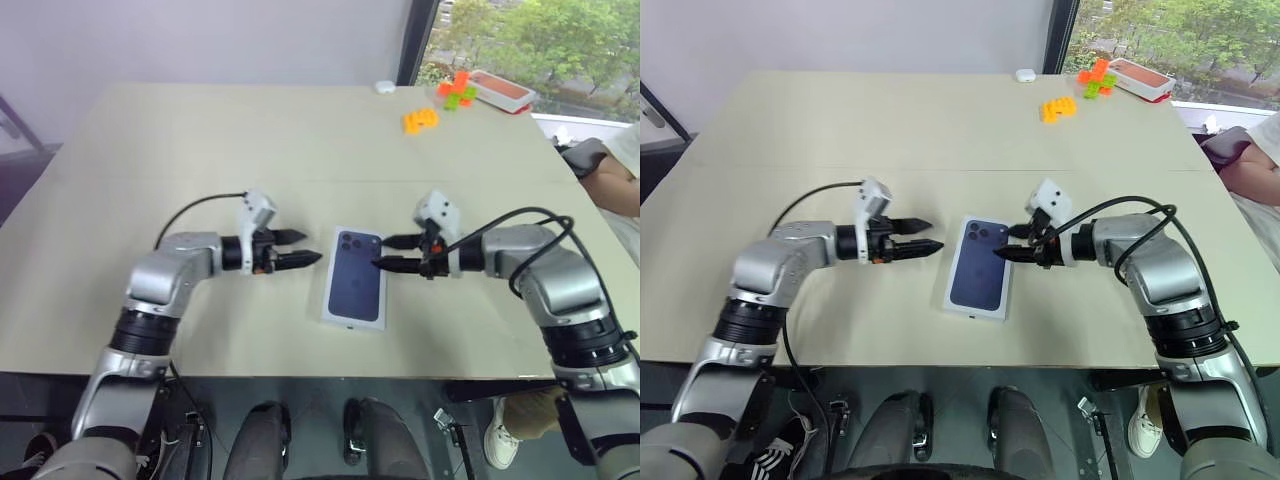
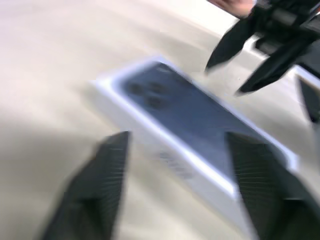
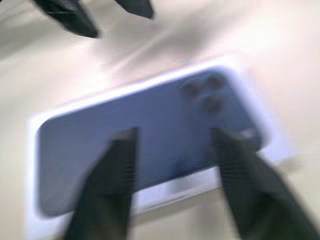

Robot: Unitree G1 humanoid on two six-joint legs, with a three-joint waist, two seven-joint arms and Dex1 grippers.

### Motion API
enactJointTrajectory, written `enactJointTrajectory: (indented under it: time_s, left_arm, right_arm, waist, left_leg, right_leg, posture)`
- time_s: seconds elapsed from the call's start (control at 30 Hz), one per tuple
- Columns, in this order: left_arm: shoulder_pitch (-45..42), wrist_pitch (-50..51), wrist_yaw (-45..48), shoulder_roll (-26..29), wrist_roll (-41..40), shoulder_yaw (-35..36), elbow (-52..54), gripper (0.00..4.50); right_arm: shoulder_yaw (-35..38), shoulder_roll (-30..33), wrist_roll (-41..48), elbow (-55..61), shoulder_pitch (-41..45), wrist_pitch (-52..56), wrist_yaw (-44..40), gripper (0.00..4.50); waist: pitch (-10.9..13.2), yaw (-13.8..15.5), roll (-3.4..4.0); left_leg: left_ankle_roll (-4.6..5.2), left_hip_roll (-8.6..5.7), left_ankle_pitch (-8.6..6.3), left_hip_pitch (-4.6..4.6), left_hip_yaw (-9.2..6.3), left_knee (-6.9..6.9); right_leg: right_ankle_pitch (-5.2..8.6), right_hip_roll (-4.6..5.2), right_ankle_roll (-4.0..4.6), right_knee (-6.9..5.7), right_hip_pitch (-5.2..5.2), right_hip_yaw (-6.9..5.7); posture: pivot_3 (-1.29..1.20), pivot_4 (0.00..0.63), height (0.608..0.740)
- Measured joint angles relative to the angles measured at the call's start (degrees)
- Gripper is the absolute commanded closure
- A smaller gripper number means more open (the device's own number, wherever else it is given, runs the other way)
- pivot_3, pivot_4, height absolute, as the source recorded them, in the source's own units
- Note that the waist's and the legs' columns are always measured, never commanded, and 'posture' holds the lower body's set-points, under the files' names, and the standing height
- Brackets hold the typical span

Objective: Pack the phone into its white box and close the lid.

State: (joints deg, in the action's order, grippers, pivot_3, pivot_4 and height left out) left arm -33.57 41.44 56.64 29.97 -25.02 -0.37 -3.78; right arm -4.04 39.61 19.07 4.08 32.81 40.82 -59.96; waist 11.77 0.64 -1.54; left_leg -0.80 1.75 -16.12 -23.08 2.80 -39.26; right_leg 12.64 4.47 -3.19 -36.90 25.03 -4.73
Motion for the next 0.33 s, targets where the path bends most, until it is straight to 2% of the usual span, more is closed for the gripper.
enactJointTrajectory:
  time_s: [0.03, 0.07, 0.33]
  left_arm:
    - [0.8, -0.2, 0.0, 1.3, -0.5, 1.7, 0.0, 0.00]
    - [1.8, -0.3, 0.1, 2.5, -1.3, 3.5, 0.2, 0.00]
    - [11.2, -1.4, 1.7, 9.9, -3.5, 9.8, 4.5, 0.00]
  right_arm:
    - [0.4, 0.1, 0.1, -0.7, 0.0, -0.5, 0.0, 0.13]
    - [0.8, 0.3, 0.3, -1.4, -0.2, -0.8, -0.1, 0.02]
    - [3.2, 3.4, 1.6, -5.3, -0.6, -7.1, -4.0, 0.02]
  waist:
    - [0.0, 0.0, 0.00]
    - [0.0, -0.1, 0.00]
    - [0.0, 0.0, 0.01]
  left_leg:
    - [0.00, 0.00, 0.00, -0.09, 0.02, 0.00]
    - [0.00, 0.00, 0.00, -0.21, 0.03, 0.00]
    - [0.00, -0.03, 0.00, -0.28, 0.09, -0.01]
  right_leg:
    - [0.00, 0.01, 0.00, 0.00, 0.10, 0.00]
    - [0.00, 0.02, -0.01, 0.00, 0.22, 0.00]
    - [0.00, 0.07, -0.01, 0.06, 0.29, 0.00]
  posture:
    - [0.00, 0.150, 0.740]
    - [0.00, 0.150, 0.740]
    - [0.00, 0.150, 0.740]
